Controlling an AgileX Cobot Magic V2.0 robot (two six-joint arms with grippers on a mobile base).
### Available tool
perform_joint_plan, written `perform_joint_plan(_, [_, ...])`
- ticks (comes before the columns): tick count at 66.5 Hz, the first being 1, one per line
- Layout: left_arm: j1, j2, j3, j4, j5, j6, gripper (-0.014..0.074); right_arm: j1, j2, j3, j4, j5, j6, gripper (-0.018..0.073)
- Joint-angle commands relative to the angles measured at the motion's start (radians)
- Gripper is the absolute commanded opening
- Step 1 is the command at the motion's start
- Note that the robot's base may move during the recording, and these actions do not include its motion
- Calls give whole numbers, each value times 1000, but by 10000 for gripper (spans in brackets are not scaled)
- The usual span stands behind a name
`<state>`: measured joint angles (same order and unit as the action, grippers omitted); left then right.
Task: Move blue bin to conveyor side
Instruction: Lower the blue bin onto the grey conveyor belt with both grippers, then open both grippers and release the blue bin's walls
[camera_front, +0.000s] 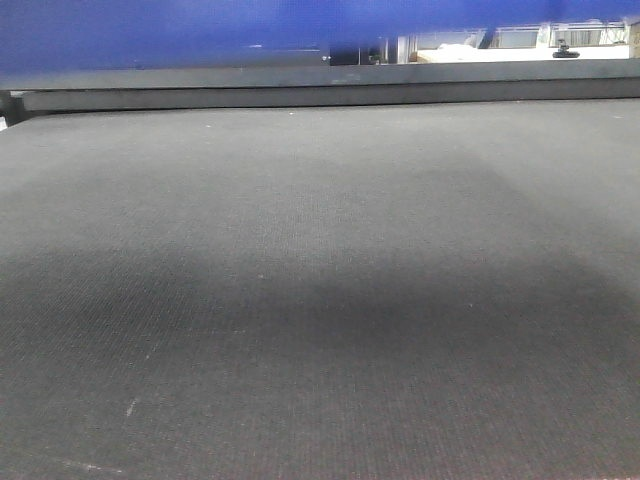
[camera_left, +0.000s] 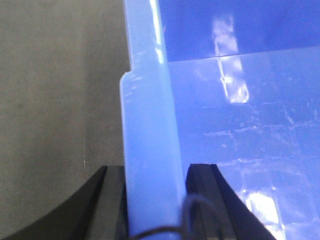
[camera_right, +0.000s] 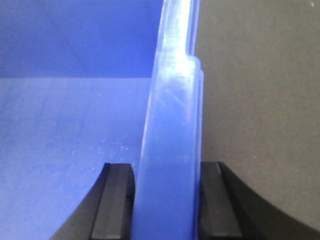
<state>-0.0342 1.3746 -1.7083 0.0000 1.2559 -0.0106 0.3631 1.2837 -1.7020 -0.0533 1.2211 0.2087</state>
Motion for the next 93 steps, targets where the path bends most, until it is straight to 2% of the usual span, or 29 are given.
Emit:
perform_joint_plan(1, [-2, 40, -9, -15, -91, 11, -15, -1, 47, -21, 3, -109, -19, -79])
perform_joint_plan(9, [-2, 95, 33, -15, -135, 11, -15, -1, 162, -19, 3, -113, -19, -79])
perform_joint_plan(31, [-2, 167, 225, -13, -348, 11, -15, -1, 373, -19, 3, -153, -19, -79])
perform_joint_plan(51, [-2, 224, 247, -11, -370, 27, -15, -1, 427, -19, 3, -172, -37, -70])
perform_joint_plan(57, [-2, 231, 247, -11, -364, 29, 33, -1, 429, -19, 3, -168, -43, 3])
perform_joint_plan(63, [-2, 229, 247, -11, -356, 29, 153, -1, 429, -19, 3, -166, -43, 169])
perform_joint_plan(68, [-2, 224, 247, -11, -348, 29, 337, -1, 427, -19, 3, -164, -43, 356])
perform_joint_plan(71, [-2, 218, 247, -16, -340, 29, 476, -1, 426, -19, -2, -154, -43, 502])
perform_joint_plan(73, [-2, 214, 247, -16, -333, 29, 575, -1, 421, -21, -8, -149, -43, 562])
perform_joint_plan(75, [-2, 208, 247, -16, -327, 29, 633, -1, 416, -21, -17, -141, -43, 573])
perform_joint_plan(87, [-2, 131, 247, -16, -307, 29, 499, -1, 349, -21, -31, -127, -43, 526])
perform_joint_plan(93, [-2, 56, 247, -16, -307, 29, 460, -1, 297, -21, -31, -123, -43, 466])
